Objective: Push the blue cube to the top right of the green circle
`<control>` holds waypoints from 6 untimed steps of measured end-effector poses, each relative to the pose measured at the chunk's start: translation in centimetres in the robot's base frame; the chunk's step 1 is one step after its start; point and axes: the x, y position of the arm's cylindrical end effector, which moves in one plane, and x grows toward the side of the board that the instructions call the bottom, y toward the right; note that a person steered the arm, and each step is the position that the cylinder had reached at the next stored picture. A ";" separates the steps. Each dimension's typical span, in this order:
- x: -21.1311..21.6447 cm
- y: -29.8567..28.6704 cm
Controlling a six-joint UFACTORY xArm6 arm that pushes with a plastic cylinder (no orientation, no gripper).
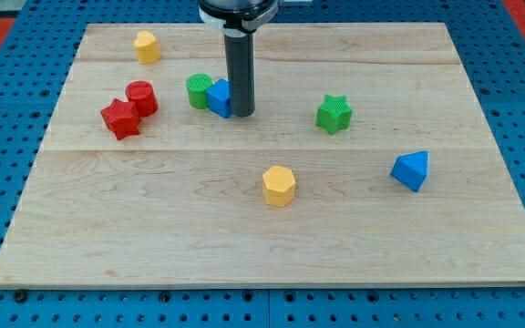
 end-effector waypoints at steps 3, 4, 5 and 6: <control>-5.1 2.1; -6.9 3.3; -7.2 6.8; -8.4 14.1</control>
